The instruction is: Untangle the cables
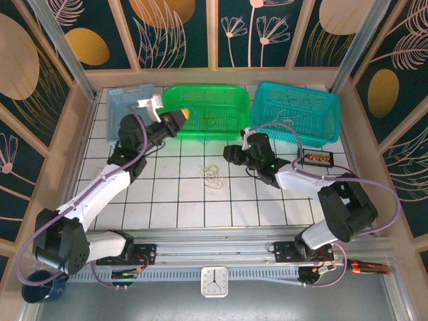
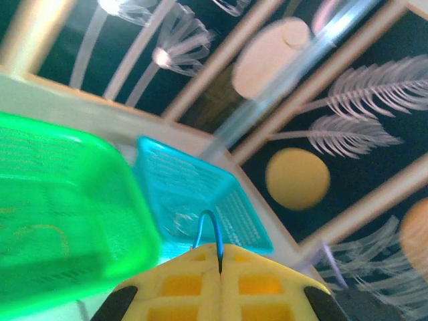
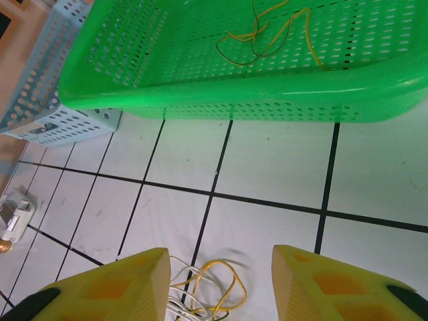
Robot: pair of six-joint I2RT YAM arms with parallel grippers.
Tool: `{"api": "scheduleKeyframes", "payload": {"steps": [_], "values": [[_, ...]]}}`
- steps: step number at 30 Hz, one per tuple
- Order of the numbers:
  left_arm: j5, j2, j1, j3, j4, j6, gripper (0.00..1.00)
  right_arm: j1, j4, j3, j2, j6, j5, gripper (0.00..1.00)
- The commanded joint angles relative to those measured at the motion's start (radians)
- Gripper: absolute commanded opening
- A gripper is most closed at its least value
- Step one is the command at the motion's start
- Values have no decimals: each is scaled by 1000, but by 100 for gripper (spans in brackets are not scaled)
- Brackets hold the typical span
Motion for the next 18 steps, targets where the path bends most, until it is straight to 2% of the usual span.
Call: {"api": "scheduleKeyframes", "payload": {"steps": [1,6,12,18], "values": [[-48,24,102,64,-109,63,0,13,0,-26,-43,10,4,44],[-86,97,230,135,-169,105,0,13,-1,-47,-69,15,15,44],[-137,184,357,152,-132,93,0,16,-13,-53,-86,9,3,44],[-128,293,431,184,-112,89,0,32,-36,-59,-94,-5,-18,44]]}}
